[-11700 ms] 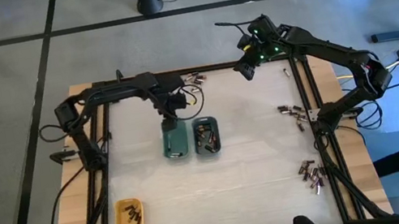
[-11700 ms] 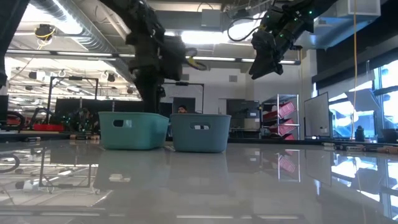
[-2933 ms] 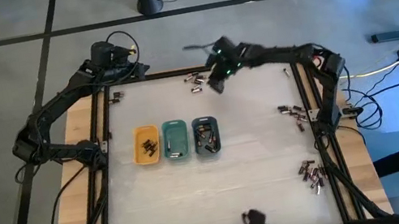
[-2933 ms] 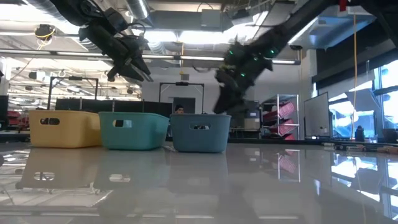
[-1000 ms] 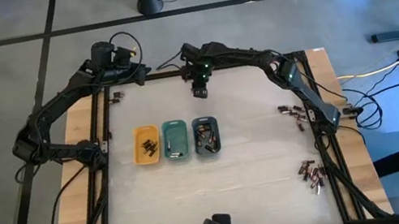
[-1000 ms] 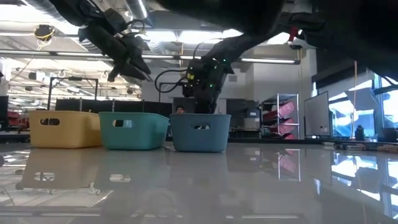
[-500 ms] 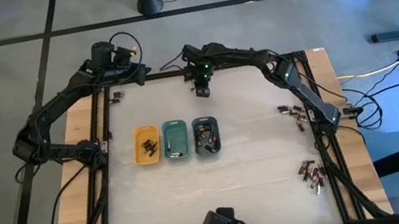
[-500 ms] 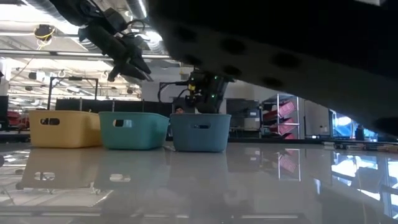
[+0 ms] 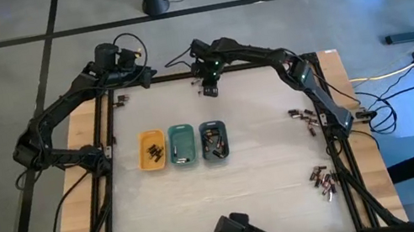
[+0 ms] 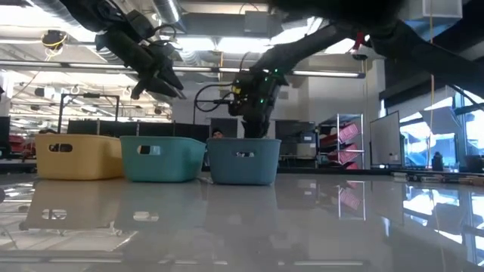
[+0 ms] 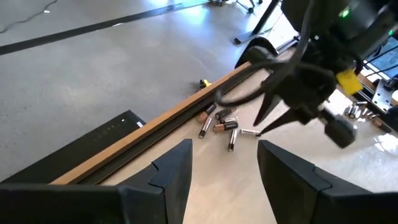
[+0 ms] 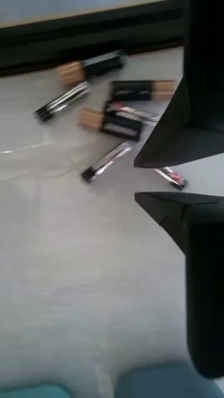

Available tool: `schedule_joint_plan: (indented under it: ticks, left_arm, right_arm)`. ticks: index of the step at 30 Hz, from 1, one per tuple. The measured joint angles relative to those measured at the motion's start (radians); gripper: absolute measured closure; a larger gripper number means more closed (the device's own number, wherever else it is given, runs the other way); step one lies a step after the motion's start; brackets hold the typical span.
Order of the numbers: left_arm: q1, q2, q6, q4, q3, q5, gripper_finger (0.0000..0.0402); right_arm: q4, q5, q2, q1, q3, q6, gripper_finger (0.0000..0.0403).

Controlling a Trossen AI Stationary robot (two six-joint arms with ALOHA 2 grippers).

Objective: Sort batteries
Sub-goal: Put the silver battery into the green bin

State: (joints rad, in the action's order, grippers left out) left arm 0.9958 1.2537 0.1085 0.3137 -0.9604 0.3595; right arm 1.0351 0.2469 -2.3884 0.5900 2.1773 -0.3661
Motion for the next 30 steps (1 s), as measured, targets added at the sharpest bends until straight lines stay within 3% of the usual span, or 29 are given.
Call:
schedule_joint_plan:
  ticks: [7,19,30]
  left_arm:
    - [0.000,0.000,0.000,0.011,0.000,0.000,0.0231]
    - [0.000,0.000,-0.001,-0.010,0.000,-0.004,0.0231]
    - [0.000,0.000,-0.011,-0.011,0.000,-0.004,0.0231]
  right_arm:
    - [0.038,-0.094,0.001,0.015,0.000,0.108,0.0322]
    - [0.012,-0.112,-0.004,0.002,-0.080,0.185,0.0191]
    - [-0.080,-0.230,-0.028,-0.110,-0.137,0.260,0.0200]
